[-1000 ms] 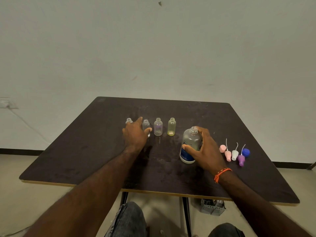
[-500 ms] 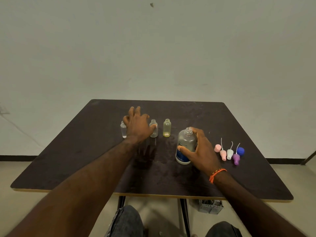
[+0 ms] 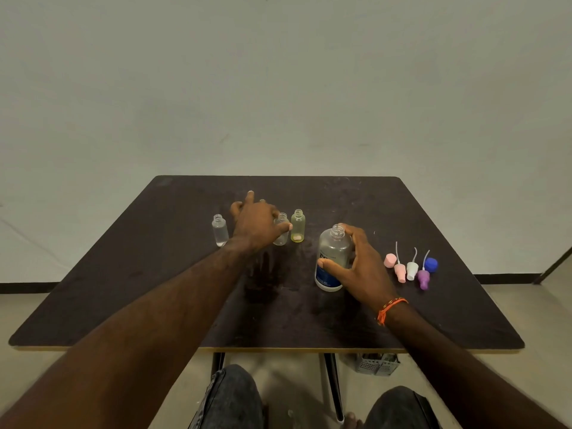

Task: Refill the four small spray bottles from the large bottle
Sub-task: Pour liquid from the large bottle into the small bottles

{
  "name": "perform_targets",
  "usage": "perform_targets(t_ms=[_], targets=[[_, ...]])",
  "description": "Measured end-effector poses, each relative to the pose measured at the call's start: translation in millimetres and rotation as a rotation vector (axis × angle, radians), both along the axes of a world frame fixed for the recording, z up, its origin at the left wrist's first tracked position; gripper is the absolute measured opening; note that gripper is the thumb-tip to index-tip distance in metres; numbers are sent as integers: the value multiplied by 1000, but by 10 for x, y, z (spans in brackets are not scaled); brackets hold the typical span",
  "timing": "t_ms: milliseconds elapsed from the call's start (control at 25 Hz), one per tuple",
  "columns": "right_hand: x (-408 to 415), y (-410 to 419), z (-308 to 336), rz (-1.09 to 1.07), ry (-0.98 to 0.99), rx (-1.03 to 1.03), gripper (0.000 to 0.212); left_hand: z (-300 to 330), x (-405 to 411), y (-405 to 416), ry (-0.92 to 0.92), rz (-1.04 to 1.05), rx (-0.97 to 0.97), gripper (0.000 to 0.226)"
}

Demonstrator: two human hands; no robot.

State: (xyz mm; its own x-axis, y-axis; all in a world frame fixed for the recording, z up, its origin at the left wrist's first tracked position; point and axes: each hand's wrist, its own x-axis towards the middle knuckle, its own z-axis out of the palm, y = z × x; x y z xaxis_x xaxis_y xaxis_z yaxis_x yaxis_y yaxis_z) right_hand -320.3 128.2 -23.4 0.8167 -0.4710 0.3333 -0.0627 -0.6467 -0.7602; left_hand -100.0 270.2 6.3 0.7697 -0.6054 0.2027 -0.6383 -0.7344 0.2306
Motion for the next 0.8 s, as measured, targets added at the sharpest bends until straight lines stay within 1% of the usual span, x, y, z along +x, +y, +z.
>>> perform_targets(t_ms=[120, 280, 360, 440, 480, 560, 640, 720, 800], targets=[[-36, 3, 24, 10, 7, 25, 82, 65, -197, 79, 28, -89, -109, 42], [-53, 51, 74, 14, 15, 50, 81, -21, -415, 352, 110, -211, -168, 35], [-67, 78, 95, 14, 21, 45, 80, -171, -473, 459, 158, -246, -187, 43], [-87, 115, 129, 20, 22, 22, 77, -319, -501, 524, 197, -264, -251, 54], [-96, 125, 142, 25, 23, 8, 75, -381, -504, 540, 224, -274, -288, 56], [-107, 128, 175, 29, 35, -33, 76, -470, -523, 565, 282, -295, -357, 54], [-104, 124, 212, 12, 72, -100, 79, -566, -554, 589, 320, -299, -437, 57], [-95, 114, 257, -16, 131, -201, 79, -632, -575, 589, 318, -267, -486, 57], [-87, 103, 319, -33, 205, -309, 75, -615, -596, 571, 300, -247, -485, 51]])
